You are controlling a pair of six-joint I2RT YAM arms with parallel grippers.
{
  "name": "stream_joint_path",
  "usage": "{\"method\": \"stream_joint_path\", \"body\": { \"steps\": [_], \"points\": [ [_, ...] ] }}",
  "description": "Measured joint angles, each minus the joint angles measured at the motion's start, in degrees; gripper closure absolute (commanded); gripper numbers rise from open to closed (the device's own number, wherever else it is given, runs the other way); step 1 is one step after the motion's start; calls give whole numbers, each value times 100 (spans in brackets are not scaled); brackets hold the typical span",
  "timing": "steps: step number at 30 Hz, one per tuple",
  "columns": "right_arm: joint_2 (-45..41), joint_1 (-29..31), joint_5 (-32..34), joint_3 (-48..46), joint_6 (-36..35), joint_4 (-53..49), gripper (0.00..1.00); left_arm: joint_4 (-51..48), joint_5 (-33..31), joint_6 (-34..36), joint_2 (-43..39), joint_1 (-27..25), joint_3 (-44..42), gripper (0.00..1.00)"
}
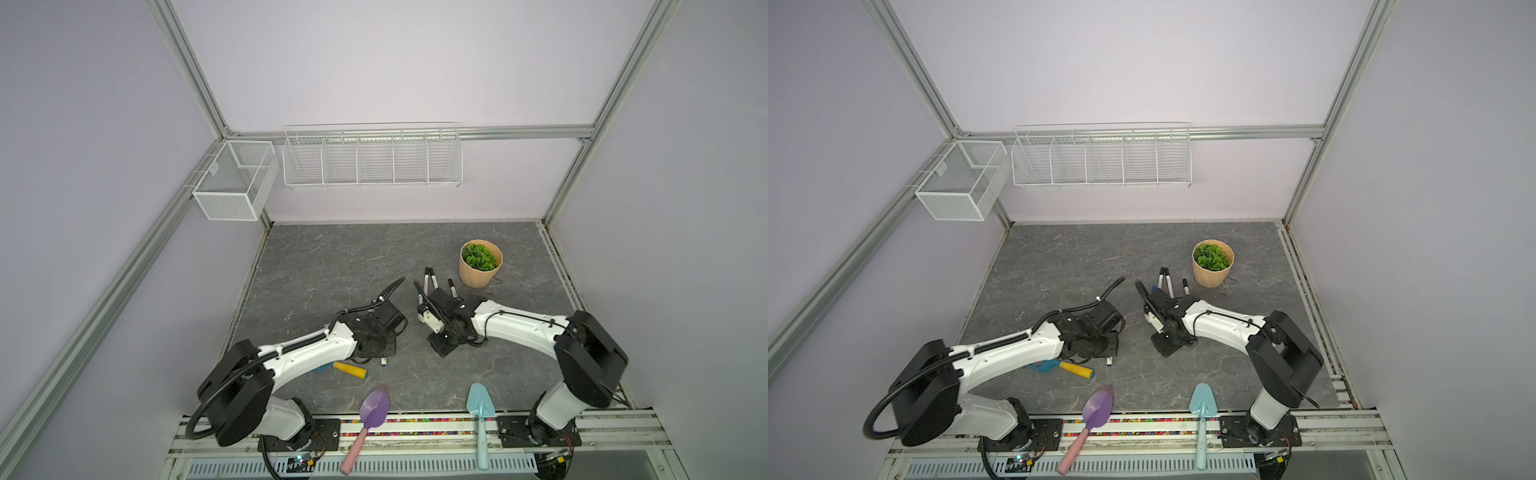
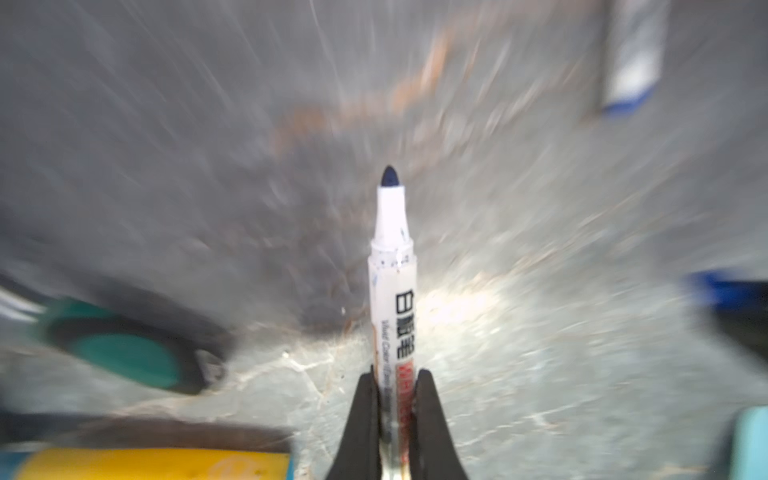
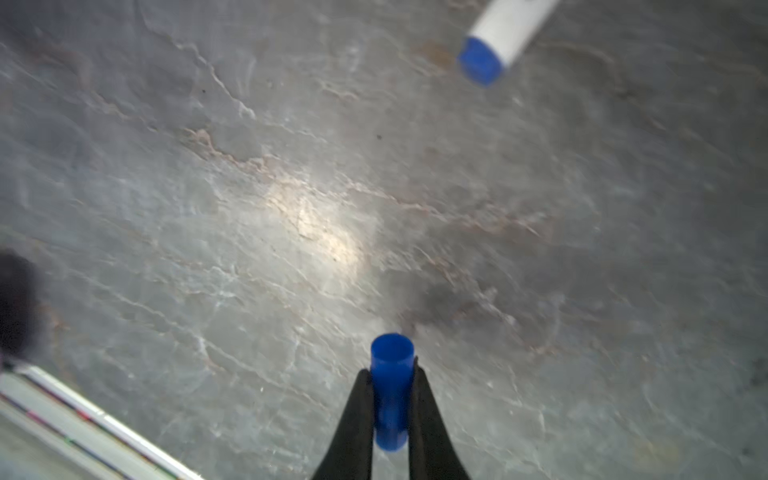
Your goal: Insert the pens into the pen caps
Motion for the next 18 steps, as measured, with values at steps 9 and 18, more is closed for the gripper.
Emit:
{"method": "stream_joint_path", "body": {
  "steps": [9, 18],
  "points": [
    [710, 636, 380, 568, -721, 92, 55, 74, -791, -52, -741, 382, 125, 100],
    [654, 671, 579, 483, -691, 83, 52, 7, -984, -120, -918, 382, 109, 100]
  ]
}}
